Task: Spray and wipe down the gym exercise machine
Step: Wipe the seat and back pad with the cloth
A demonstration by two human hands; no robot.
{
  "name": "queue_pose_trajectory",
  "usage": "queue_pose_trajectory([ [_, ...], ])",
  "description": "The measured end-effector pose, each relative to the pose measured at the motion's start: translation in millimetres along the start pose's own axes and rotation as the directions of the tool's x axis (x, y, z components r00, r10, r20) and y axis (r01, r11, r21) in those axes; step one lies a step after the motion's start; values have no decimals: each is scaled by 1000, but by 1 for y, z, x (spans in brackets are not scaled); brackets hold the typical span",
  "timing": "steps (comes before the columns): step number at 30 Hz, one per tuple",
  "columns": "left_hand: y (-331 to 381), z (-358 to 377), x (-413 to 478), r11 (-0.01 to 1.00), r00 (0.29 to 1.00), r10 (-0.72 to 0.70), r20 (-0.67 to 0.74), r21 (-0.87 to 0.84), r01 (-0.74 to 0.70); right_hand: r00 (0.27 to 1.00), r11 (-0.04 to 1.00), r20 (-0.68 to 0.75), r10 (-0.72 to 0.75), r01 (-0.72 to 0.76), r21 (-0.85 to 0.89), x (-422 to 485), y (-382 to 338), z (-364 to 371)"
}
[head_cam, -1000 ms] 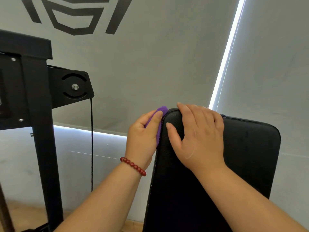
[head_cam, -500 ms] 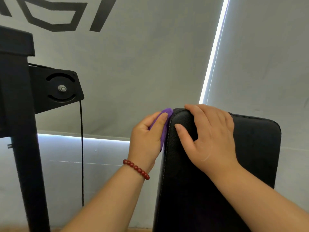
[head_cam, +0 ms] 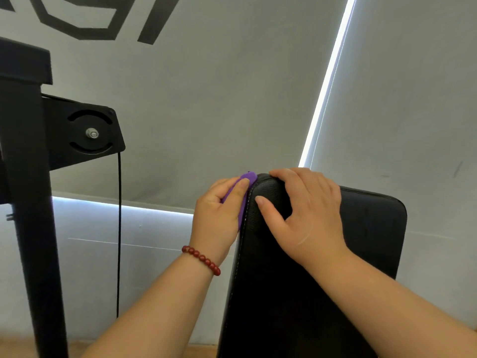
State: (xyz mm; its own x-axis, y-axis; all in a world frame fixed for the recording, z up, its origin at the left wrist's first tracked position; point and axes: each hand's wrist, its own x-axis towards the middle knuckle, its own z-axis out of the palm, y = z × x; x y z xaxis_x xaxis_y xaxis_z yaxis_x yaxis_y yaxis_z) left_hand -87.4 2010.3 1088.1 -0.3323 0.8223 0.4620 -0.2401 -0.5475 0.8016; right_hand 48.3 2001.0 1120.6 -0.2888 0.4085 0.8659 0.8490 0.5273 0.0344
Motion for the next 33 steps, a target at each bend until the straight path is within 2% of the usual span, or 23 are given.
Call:
queue_pose_trajectory([
  [3,13,7,18,999,997,-26,67,-35,28,995,999,86,-45,43,30,18,2,-3],
  [6,11,1,16,1000,993,-5,122,19,3,997,997,24,-75,75,-36,21,2,3],
  [10,-4,-9,-1,1000,998,-19,68,-23,20,996,996,-22,-85,84,-43,15,3,7],
  [12,-1,-4,9,1000,997,25,75,6,-26,995,994,-26,-97,96,-46,16,3,7],
  [15,10,3,30,997,983,66,170,30,-72,994,994,-37,-101,99,-45,15,1,8],
  [18,10,-4,18,982,963,157,218,71,-176,993,995,-55,-102,100,-29,13,4,8],
  [21,4,-12,-1,971,962,211,176,73,-226,991,996,-91,-93,93,-7,11,4,9],
  [28,-3,-3,30,991,976,105,190,63,-119,991,995,-90,-95,95,-3,11,5,10],
  [31,-13,-10,8,997,990,80,112,-6,-80,991,996,-96,-94,93,-11,11,3,10],
  [33,-13,-6,15,997,994,78,77,22,-80,990,995,-101,-98,96,-23,11,3,11],
])
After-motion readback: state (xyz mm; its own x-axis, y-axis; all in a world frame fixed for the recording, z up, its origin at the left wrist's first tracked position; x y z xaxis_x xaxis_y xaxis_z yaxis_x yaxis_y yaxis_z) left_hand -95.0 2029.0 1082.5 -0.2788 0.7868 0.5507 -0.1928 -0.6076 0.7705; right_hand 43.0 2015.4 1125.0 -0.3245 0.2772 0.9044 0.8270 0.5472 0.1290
